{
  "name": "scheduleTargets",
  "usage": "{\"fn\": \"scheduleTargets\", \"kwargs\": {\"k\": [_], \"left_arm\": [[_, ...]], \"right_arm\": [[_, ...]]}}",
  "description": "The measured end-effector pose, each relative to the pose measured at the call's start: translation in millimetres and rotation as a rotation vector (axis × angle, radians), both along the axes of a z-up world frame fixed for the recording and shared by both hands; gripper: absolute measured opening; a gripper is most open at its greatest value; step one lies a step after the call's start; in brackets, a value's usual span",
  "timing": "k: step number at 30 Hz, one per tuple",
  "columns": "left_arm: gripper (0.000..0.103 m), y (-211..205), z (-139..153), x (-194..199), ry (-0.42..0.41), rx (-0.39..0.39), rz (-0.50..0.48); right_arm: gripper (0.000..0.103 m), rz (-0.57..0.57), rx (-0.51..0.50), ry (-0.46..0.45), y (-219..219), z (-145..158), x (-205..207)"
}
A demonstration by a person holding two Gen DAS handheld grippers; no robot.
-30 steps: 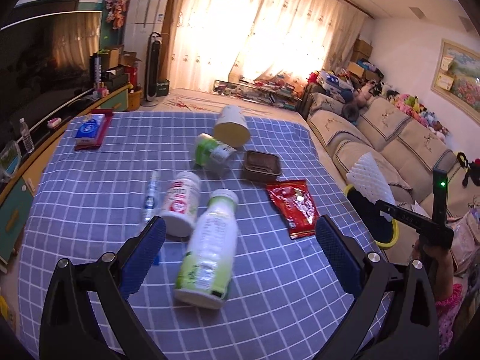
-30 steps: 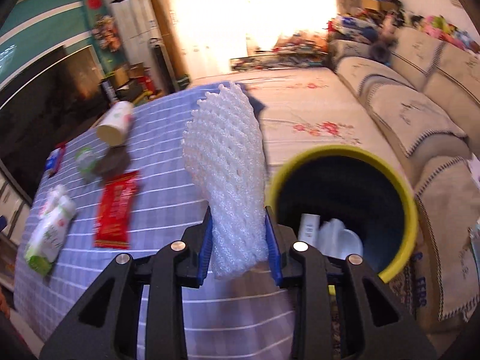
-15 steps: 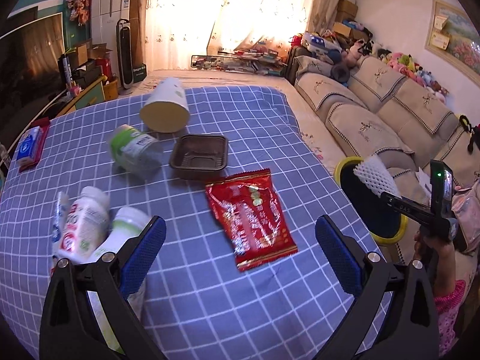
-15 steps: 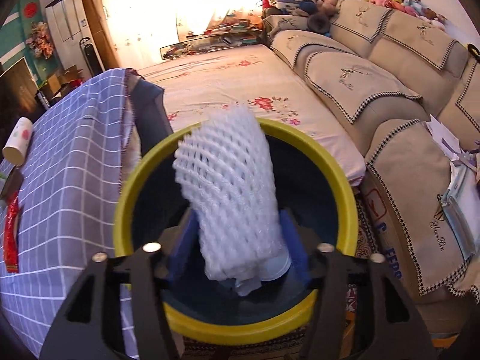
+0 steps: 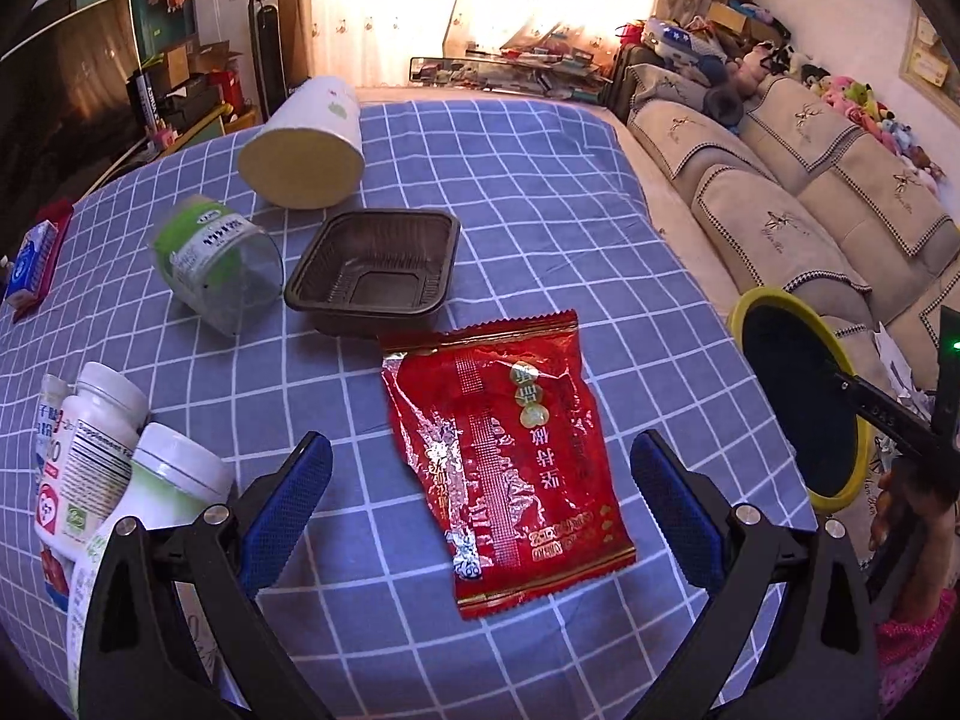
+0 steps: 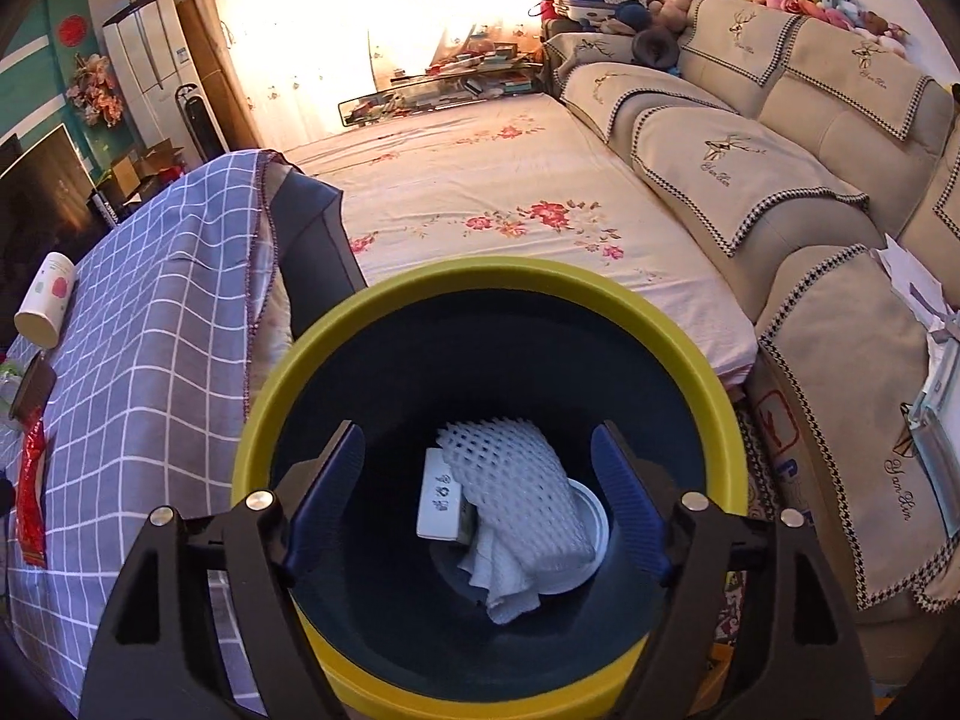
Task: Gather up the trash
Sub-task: 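Carry the foam net over the bin and open the right gripper, then grasp the red snack bag with the left gripper and lift it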
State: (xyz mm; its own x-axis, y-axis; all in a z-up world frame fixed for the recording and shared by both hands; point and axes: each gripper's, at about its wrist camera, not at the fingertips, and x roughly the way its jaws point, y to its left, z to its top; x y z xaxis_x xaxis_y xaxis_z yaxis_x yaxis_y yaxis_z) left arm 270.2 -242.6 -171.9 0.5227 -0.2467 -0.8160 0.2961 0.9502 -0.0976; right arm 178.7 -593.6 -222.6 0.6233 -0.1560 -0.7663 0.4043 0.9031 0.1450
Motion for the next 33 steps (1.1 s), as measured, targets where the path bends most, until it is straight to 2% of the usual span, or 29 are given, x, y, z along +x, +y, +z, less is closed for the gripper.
{"fn": "scheduleTargets", "kwargs": {"k": [10,16,19,25,26,33], "left_arm": [[0.098,-7.6,-14.9,19.8,0.055,0.003,0.028],[0.097,-12.5,-16.6,25.5,0.058,0.010,0.051],[0.091,-10.0,-16.2,26.7,0.055,0.004,0.076],[0.066,3.3,-13.8,21.3,0.046,-0.021,0.106],[0.060,5.9,-13.5,19.1,0.043,-0.025,0.104],[0.035,21.4,-8.2,1.9,0.050,-0.100,0.060]], "right_arm": [[0.077,0.056,0.019,-0.040,4.4,10.7,19.5],[0.077,0.093,0.019,-0.031,5.1,16.3,39.9],[0.077,0.123,0.013,-0.025,8.7,21.4,51.8],[0.077,0.166,-0.019,-0.029,24.1,35.9,63.1],[0.077,0.165,-0.022,-0.031,26.8,38.1,61.2],[0.077,0.129,-0.024,-0.041,35.0,51.7,29.4]]}}
